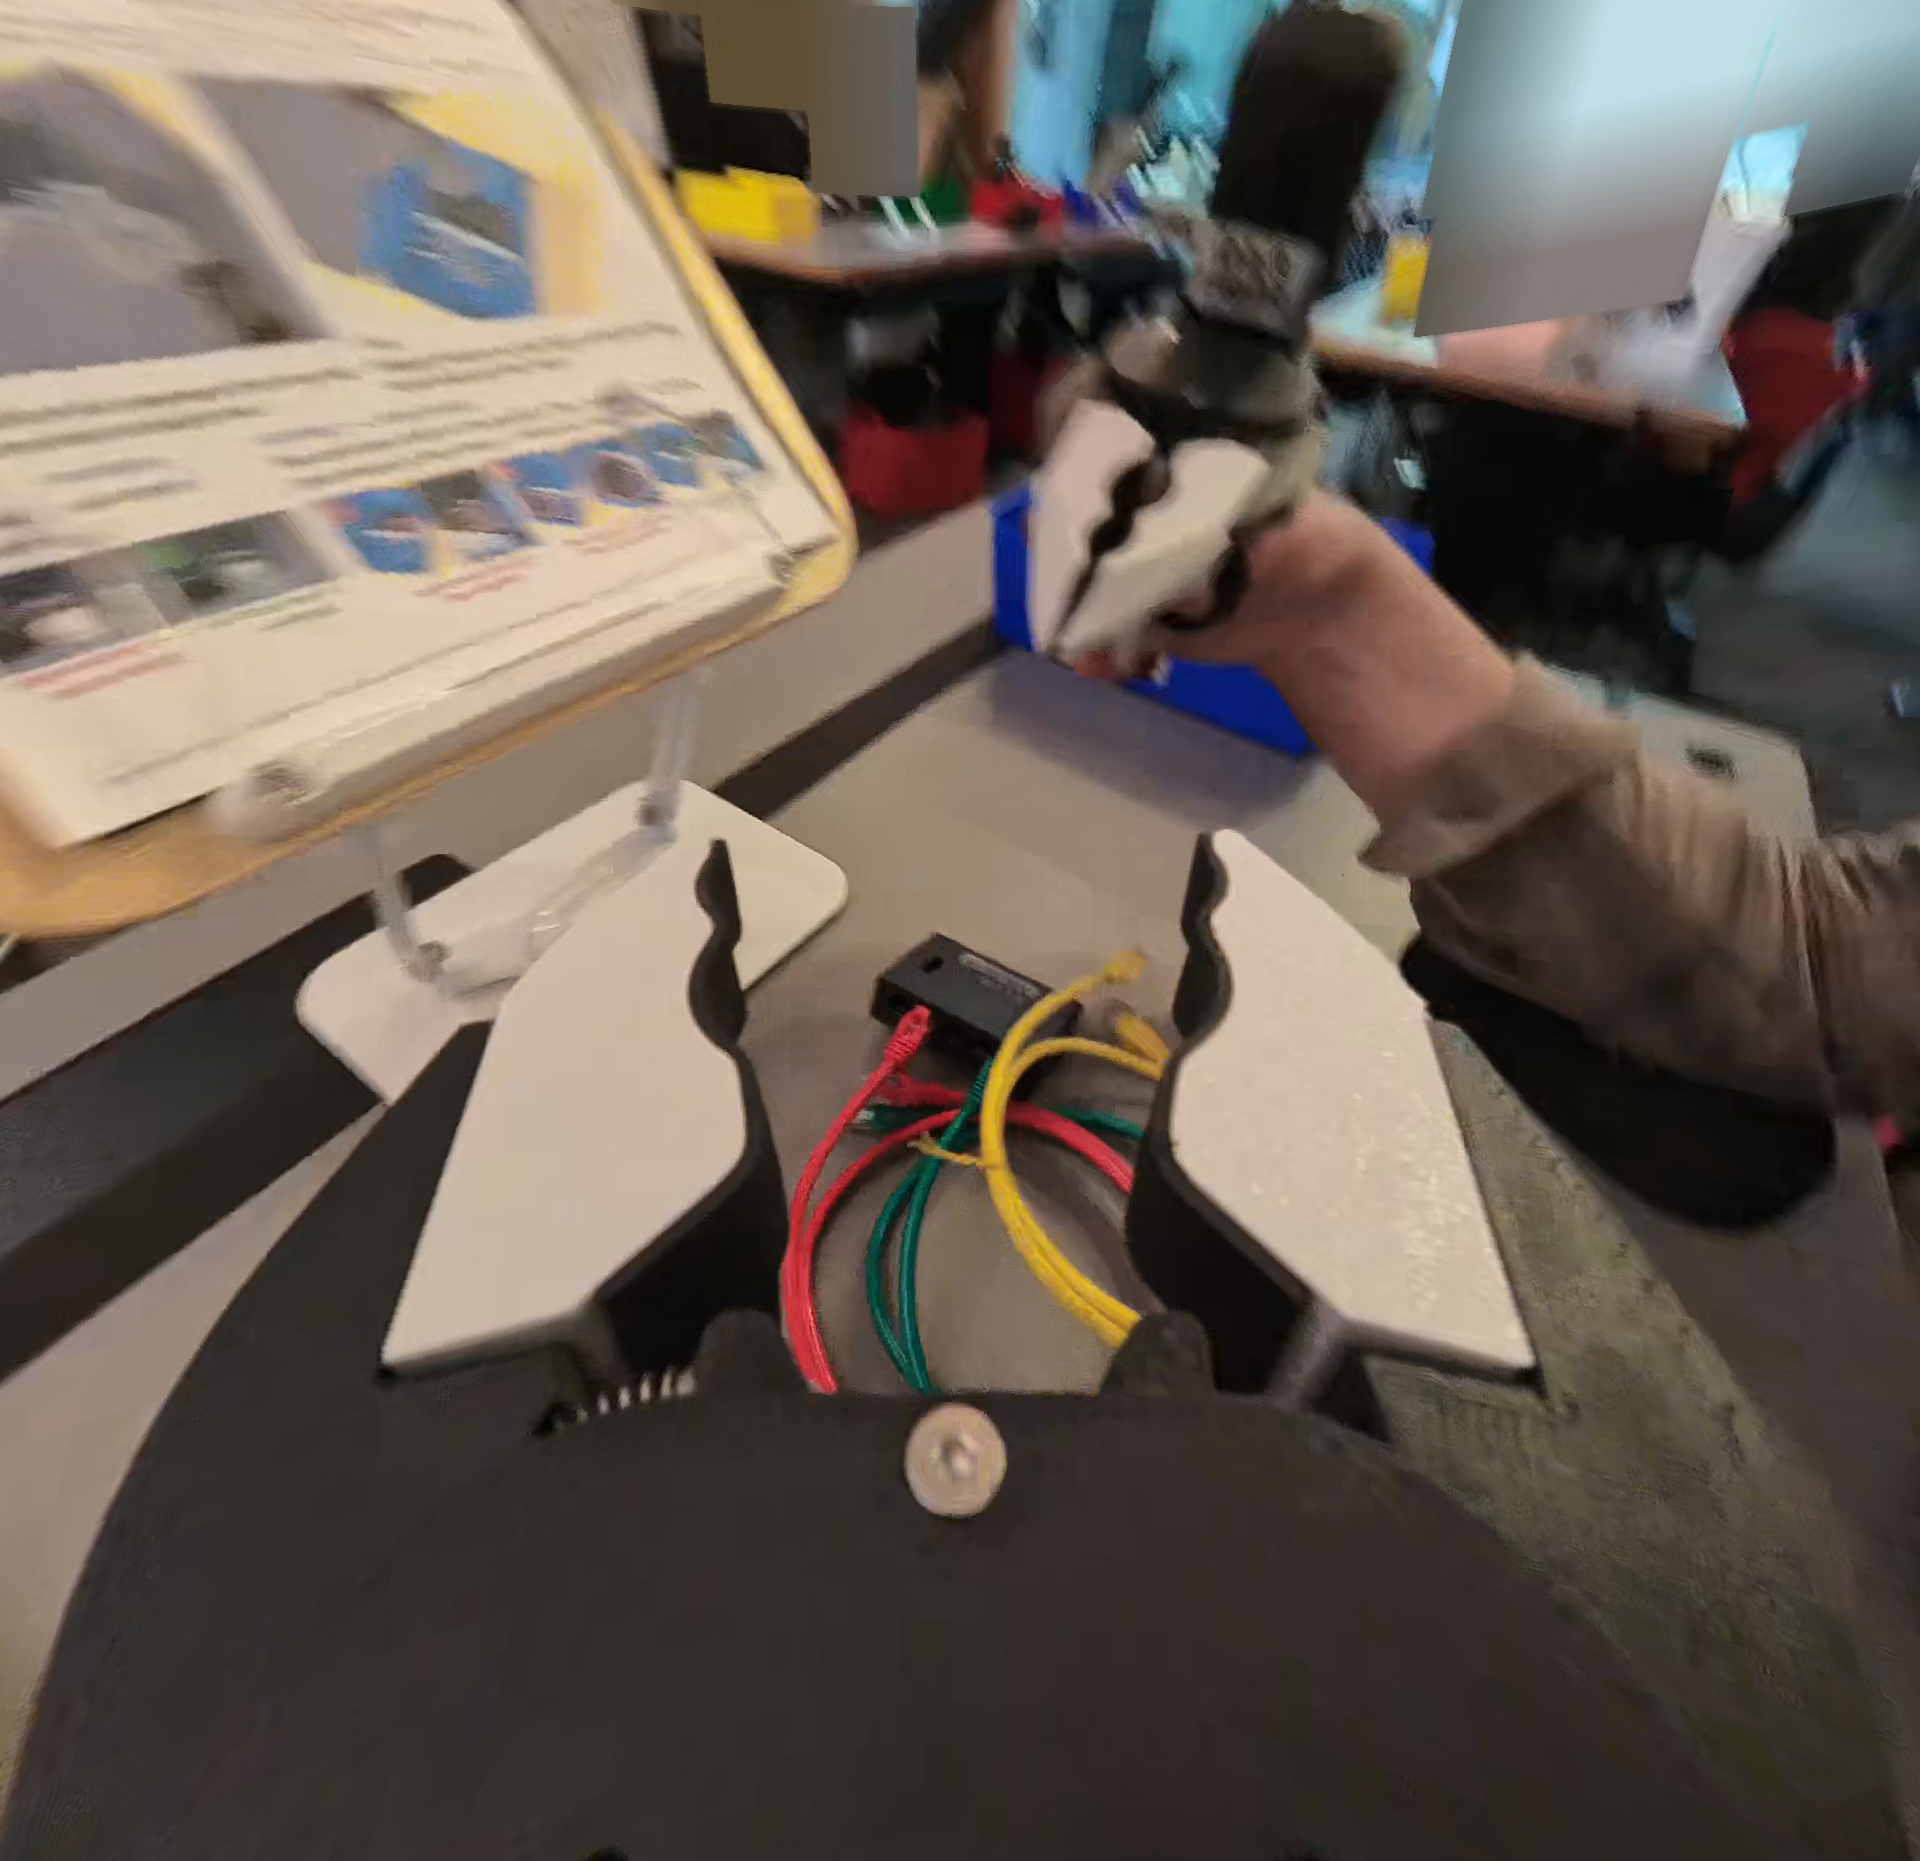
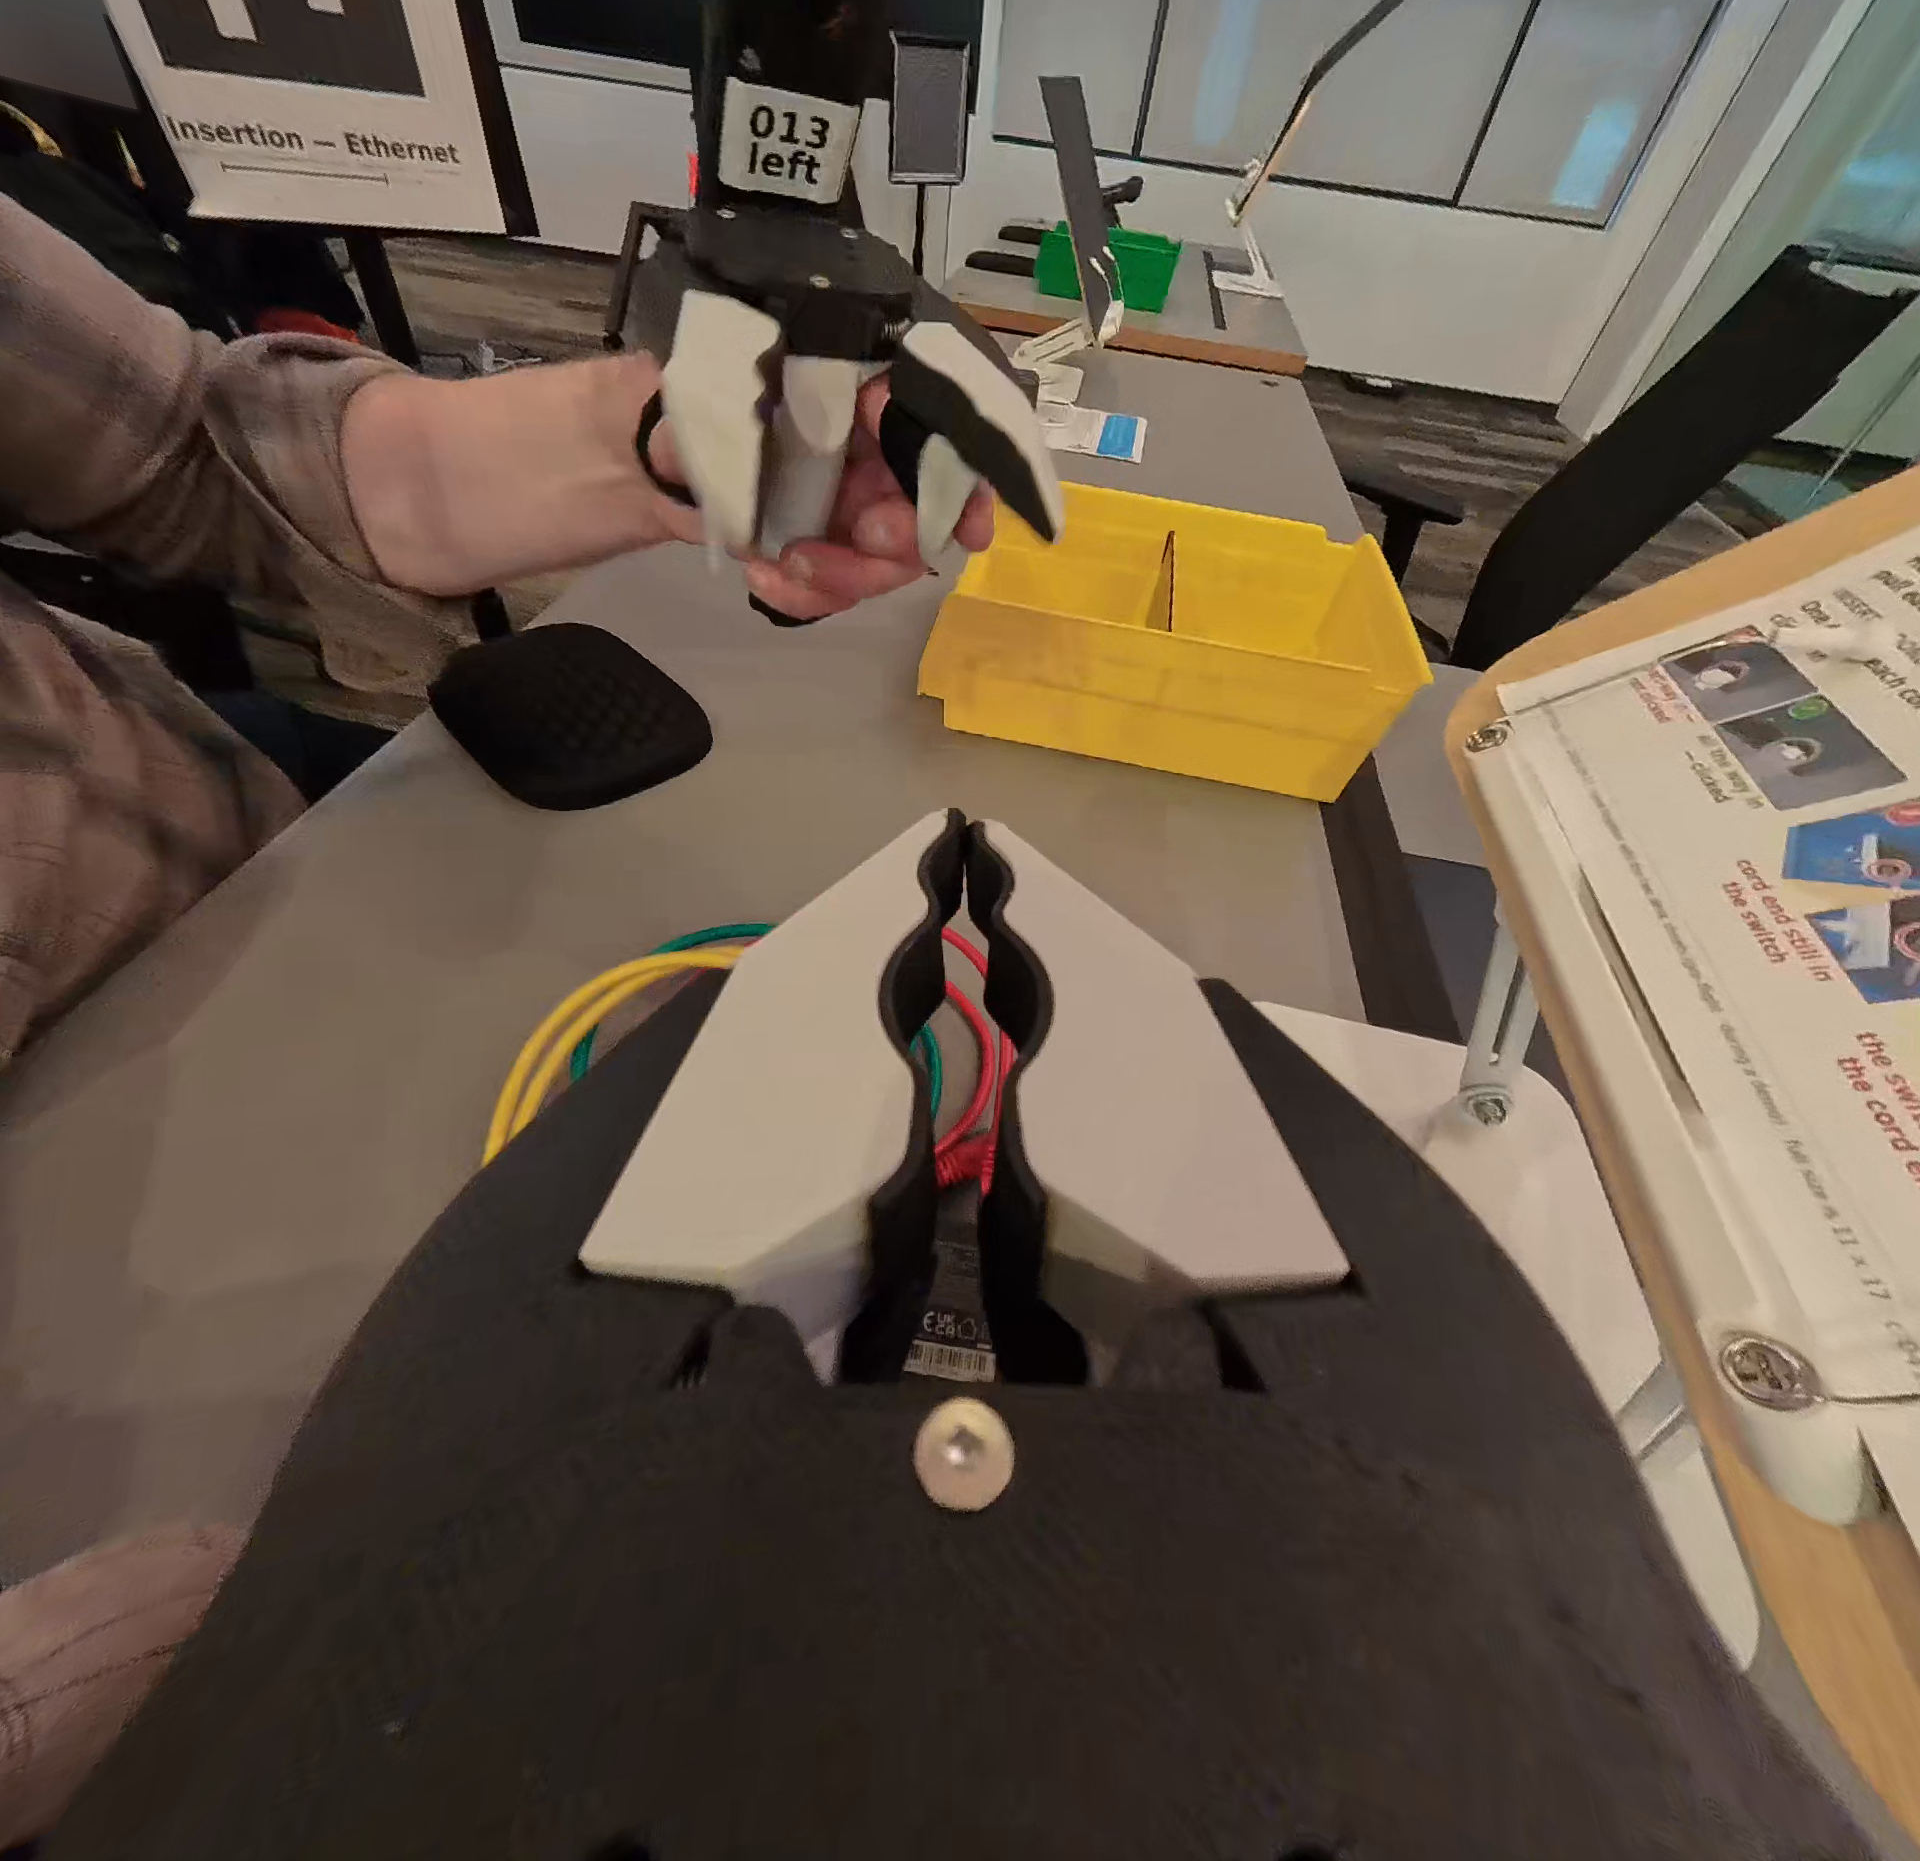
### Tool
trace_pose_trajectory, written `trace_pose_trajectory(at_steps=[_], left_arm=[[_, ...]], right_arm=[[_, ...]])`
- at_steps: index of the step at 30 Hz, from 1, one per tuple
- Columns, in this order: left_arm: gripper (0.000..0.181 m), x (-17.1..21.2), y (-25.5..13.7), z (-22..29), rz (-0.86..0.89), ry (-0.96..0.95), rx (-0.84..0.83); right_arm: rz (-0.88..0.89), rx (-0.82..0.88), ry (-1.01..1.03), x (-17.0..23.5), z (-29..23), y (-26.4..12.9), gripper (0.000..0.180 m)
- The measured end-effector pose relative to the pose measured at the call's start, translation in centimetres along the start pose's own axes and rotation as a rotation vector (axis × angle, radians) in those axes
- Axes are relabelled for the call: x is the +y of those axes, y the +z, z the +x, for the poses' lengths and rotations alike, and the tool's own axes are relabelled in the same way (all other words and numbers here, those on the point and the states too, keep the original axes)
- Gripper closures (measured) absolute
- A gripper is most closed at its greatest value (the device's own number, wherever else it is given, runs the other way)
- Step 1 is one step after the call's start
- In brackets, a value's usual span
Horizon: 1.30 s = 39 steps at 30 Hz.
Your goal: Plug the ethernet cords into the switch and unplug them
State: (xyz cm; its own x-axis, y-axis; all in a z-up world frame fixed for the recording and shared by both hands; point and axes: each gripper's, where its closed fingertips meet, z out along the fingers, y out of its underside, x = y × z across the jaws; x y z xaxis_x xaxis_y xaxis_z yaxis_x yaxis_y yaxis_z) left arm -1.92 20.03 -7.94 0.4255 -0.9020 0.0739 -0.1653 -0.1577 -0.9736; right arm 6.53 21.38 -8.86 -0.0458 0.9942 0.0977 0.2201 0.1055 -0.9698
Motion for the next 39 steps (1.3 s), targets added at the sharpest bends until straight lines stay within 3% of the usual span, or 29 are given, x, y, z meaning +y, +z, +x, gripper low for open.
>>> trace_pose_trajectory(at_steps=[4, 11, 14, 19, 23, 30, 39], left_arm=[[0.105, 2.8, 5.0, 3.5, -0.209, 0.161, 0.151], [0.113, 12.3, 12.7, 6.3, -0.657, 0.600, 0.283], [0.124, 14.2, 15.1, 5.7, -0.738, 0.772, 0.270], [0.140, 17.7, 17.1, 5.7, -0.857, 0.896, 0.345], [0.170, 19.3, 17.2, 5.6, -0.924, 0.986, 0.367], [0.171, 16.0, 17.3, 5.8, -0.777, 0.919, 0.311], [0.171, 8.8, 12.5, 2.3, -0.651, 0.771, 0.210]], right_arm=[[-0.002, 0.022, 0.008, -0.5, 0.1, -0.8, 0.180], [0.041, 0.096, -0.010, -1.8, 0.4, -3.9, 0.177], [0.064, 0.125, -0.022, -2.3, 0.4, -5.3, 0.177], [0.110, 0.148, -0.019, -2.5, 0.7, -6.9, 0.177], [0.145, 0.164, -0.021, -2.8, 0.8, -8.1, 0.177], [0.181, 0.181, -0.034, -3.5, 0.6, -9.2, 0.178], [0.167, 0.220, -0.086, -4.2, 0.8, -8.2, 0.176]])
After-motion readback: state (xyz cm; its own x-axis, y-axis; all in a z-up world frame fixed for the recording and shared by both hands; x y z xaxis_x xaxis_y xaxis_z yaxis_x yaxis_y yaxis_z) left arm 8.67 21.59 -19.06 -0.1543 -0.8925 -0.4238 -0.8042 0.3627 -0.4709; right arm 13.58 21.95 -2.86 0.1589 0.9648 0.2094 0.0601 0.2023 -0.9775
